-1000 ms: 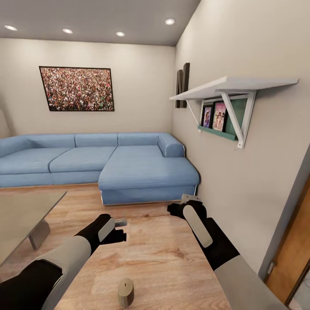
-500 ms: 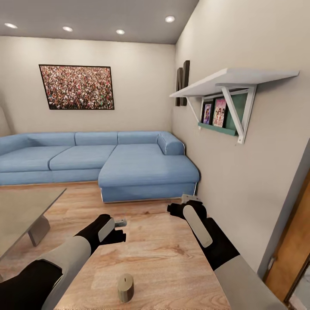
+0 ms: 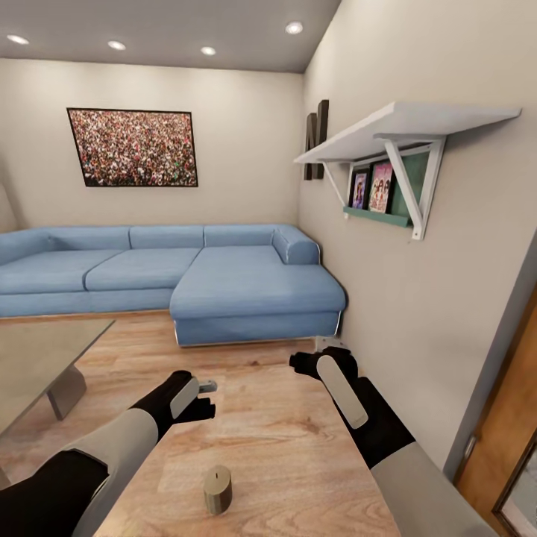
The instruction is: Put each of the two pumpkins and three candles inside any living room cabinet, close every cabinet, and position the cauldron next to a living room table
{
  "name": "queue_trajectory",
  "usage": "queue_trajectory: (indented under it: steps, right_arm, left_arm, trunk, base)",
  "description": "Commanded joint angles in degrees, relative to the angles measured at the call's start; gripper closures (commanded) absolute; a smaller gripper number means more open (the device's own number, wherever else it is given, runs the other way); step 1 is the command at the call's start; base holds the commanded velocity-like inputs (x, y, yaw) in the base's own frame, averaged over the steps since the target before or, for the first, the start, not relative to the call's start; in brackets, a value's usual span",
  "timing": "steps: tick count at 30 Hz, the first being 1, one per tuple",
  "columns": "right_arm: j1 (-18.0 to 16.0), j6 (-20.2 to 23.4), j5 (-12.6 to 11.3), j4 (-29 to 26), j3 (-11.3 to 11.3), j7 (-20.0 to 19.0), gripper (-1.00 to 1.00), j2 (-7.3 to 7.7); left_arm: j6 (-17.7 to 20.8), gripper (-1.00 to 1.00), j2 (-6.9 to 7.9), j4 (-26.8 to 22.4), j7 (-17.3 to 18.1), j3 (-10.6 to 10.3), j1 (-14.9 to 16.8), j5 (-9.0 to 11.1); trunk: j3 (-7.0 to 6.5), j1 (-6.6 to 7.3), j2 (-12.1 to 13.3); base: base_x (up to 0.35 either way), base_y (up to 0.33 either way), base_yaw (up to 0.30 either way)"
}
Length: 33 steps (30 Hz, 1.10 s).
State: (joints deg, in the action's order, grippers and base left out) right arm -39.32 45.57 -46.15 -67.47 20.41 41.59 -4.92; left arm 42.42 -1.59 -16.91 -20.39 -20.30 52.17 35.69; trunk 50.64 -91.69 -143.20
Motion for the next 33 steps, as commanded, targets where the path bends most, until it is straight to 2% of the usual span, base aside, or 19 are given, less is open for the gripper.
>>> queue_trajectory:
  steps: [1, 33]
  right_arm:
    - [-0.1, 0.1, -0.6, 0.0, 0.1, 0.6, -1.0, 0.01]
    - [-0.1, 0.0, -0.6, -0.1, 0.9, 0.6, -1.0, 0.03]
  left_arm:
    - [0.2, -1.0, 0.02, -0.1, -0.5, -0.4, 0.0, 0.6]
    - [-0.1, -1.0, -0.17, -0.4, -0.2, -0.5, 0.0, 0.4]
  trunk:
    - [0.29, -0.01, -0.1]
    - [7.38, -0.84, -0.5]
  base:
    - [0.0, 0.0, 0.0]
    - [0.0, 0.0, 0.0]
